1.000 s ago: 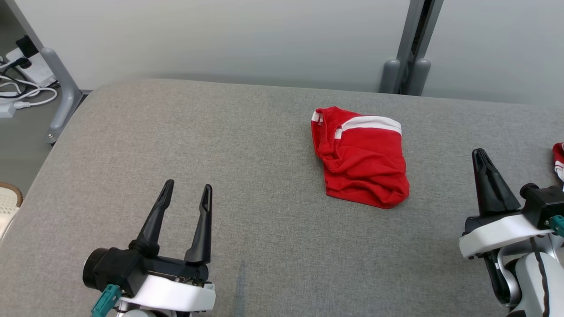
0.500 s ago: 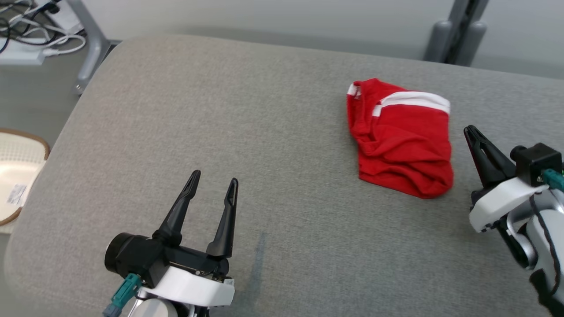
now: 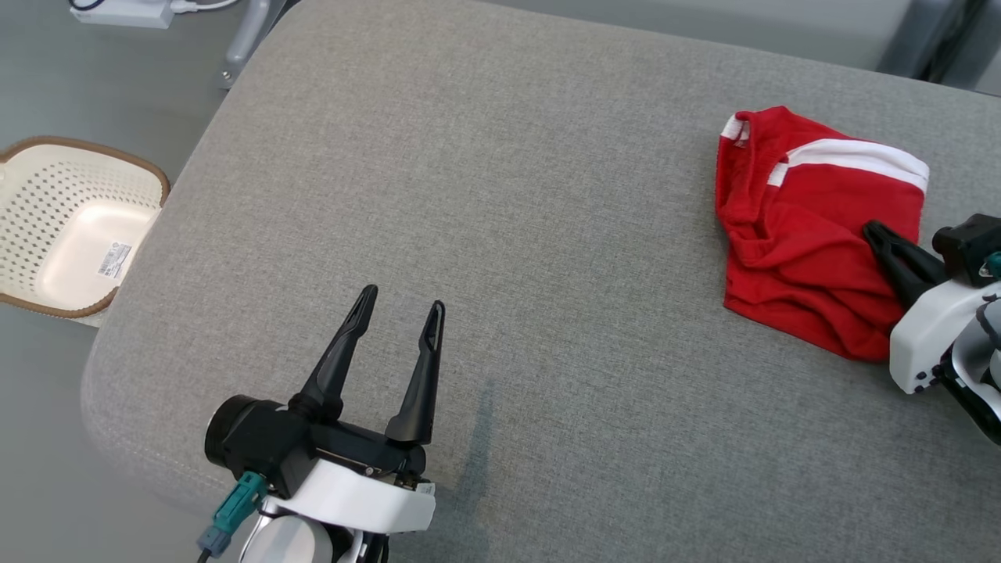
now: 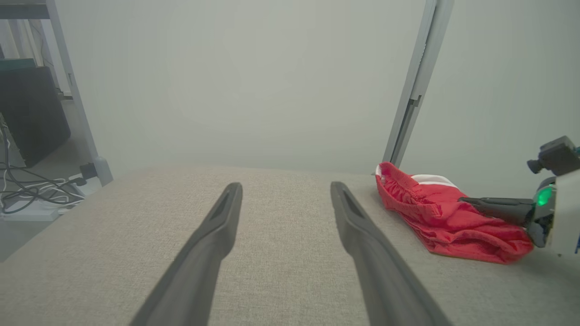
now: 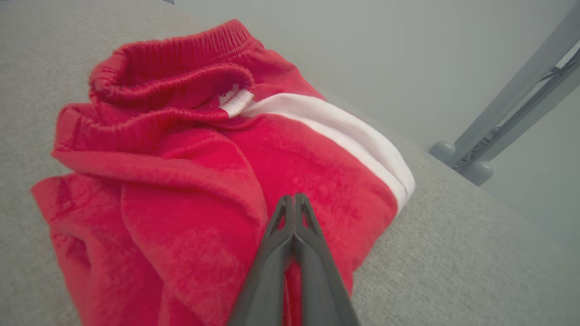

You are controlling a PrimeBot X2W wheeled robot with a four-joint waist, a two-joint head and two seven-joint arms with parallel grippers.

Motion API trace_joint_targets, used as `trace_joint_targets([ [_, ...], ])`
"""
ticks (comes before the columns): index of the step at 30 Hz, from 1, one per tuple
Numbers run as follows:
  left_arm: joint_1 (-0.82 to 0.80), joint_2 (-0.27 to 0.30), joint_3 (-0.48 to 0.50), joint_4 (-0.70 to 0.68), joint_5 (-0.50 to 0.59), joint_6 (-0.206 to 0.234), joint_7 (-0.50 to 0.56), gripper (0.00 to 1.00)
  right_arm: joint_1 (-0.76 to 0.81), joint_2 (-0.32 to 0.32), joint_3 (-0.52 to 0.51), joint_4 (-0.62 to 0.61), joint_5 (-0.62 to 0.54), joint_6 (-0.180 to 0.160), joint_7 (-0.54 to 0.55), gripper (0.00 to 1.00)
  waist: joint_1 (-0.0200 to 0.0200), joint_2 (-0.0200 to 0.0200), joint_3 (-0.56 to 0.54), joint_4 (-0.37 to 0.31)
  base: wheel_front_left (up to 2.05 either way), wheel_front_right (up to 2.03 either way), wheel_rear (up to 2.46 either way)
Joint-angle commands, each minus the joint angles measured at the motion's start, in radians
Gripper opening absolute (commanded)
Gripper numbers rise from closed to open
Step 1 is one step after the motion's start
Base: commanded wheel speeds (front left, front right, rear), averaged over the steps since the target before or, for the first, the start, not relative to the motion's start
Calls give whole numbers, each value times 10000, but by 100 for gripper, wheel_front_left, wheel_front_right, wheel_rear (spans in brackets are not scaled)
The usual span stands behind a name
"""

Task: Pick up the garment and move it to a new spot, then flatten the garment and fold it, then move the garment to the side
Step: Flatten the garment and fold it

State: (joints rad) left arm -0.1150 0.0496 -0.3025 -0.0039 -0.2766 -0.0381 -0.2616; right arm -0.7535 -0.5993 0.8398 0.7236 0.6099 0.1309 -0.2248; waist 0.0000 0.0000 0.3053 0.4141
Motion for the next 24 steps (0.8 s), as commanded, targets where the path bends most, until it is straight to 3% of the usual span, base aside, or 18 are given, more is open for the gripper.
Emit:
trace_joint_targets([
  [1,-208,28,27,-37,-65,34,-31,100,-164,-111,145,37,119,-1,-5,0,0,0,58,65,0,0,0],
  [14,-322,30,64,61,-31,111,-31,100,-670,-122,3528,-607,2751,2,-169,0,0,0,-2,-255,0,0,0],
  [24,-158,30,109,178,-36,65,-31,100,-1105,-143,4315,-1013,2867,0,-398,0,0,0,-236,-329,0,0,0],
])
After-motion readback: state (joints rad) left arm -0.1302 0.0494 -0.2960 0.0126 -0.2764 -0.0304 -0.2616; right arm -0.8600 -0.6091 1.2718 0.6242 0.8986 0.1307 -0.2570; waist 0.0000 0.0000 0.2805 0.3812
